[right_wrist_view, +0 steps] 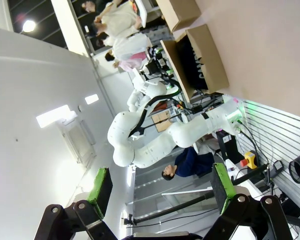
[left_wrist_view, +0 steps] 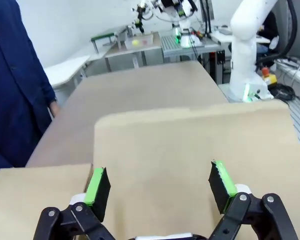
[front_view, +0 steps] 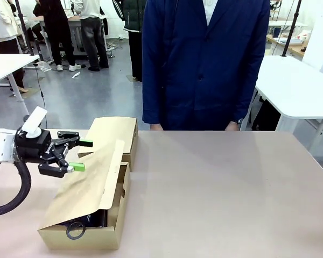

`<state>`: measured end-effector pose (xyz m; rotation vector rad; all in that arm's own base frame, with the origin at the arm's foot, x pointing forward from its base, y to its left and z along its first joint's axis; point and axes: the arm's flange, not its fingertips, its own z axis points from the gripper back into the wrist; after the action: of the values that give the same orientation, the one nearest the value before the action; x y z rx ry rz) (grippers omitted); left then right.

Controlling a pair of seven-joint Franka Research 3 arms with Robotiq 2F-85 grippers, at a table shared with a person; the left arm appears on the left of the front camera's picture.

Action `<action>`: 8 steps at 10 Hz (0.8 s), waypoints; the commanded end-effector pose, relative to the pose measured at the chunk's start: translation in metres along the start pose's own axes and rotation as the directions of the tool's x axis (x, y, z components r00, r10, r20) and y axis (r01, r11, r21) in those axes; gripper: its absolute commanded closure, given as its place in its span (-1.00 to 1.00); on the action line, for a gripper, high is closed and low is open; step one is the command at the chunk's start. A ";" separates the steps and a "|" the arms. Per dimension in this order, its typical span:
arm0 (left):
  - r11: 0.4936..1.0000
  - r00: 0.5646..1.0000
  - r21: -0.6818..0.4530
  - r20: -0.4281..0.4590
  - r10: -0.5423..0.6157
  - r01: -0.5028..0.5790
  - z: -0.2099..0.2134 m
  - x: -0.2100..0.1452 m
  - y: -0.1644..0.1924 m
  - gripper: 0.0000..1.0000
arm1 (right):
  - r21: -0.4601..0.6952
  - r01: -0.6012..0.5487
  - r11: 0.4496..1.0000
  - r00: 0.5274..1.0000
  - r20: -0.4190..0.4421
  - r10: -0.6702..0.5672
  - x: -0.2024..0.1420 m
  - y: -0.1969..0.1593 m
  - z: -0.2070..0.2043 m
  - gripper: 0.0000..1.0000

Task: Place items inside the box.
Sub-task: Close the lid of the Mailer Box closest to the robot.

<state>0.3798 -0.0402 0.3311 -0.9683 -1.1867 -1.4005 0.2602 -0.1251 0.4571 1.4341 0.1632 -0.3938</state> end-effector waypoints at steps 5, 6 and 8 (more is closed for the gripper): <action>0.997 0.971 -0.047 -0.229 -0.071 0.062 -0.034 -0.064 -0.162 -1.00 | 0.003 0.000 1.000 1.000 0.012 0.000 -0.002 0.003 -0.001 -1.00; 0.995 0.963 -0.048 -0.251 -0.100 0.091 -0.036 -0.068 -0.164 -1.00 | 0.003 0.000 1.000 1.000 0.012 0.000 -0.002 0.003 -0.001 -1.00; 0.994 0.955 -0.054 -0.276 -0.108 0.097 -0.039 -0.075 -0.165 -1.00 | 0.003 0.000 1.000 1.000 0.012 0.000 -0.002 0.003 -0.001 -1.00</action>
<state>0.3904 -0.0587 0.3007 -0.7893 -0.9699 -1.5472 0.2604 -0.1249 0.4571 1.4336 0.1640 -0.3936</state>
